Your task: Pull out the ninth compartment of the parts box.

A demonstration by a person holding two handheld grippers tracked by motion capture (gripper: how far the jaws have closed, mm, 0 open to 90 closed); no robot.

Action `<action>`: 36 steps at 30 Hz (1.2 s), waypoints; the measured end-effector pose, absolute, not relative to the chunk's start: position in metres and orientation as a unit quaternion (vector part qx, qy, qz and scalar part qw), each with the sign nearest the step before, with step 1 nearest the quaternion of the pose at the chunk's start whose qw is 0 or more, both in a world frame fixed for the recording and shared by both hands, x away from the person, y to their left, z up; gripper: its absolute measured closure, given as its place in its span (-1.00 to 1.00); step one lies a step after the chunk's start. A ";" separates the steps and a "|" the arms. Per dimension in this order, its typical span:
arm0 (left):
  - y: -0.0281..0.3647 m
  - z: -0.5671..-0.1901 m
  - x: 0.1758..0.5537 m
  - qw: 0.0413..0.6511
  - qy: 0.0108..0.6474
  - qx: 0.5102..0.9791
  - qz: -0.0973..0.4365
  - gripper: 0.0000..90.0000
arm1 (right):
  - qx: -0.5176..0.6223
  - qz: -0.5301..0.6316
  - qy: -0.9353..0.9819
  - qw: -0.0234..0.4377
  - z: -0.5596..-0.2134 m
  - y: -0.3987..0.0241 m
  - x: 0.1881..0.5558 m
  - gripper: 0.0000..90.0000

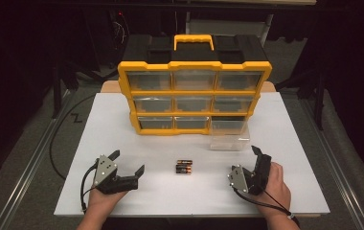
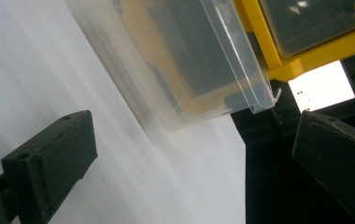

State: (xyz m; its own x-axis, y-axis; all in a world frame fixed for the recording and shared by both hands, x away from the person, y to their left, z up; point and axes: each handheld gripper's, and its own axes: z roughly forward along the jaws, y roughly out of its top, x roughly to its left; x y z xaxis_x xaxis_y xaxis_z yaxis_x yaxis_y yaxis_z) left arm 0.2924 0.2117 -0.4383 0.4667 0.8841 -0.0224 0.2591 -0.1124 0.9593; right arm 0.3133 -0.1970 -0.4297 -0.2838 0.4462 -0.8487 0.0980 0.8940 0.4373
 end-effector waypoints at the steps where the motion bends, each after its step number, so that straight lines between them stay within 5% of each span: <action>1: 0.212 -0.438 0.292 0.518 0.419 0.682 0.302 -0.99 | 0.176 0.156 0.786 0.572 -0.430 -0.198 0.313 -0.97; 19: 0.209 -0.437 0.290 0.512 0.422 0.672 0.330 -0.99 | 0.292 0.280 0.759 0.510 -0.419 -0.216 0.319 -0.97; 36: 0.207 -0.439 0.293 0.504 0.423 0.684 0.315 -0.99 | 0.419 0.432 0.712 0.361 -0.416 -0.243 0.329 -0.97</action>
State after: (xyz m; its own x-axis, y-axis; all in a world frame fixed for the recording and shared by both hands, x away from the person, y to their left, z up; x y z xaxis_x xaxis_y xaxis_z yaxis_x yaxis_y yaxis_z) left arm 0.2935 0.2072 -0.4387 0.4438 0.8961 0.0047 0.2610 -0.1342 0.9560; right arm 0.3295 -0.2432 -0.4158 -0.3873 0.9091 -0.1531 0.2851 0.2761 0.9179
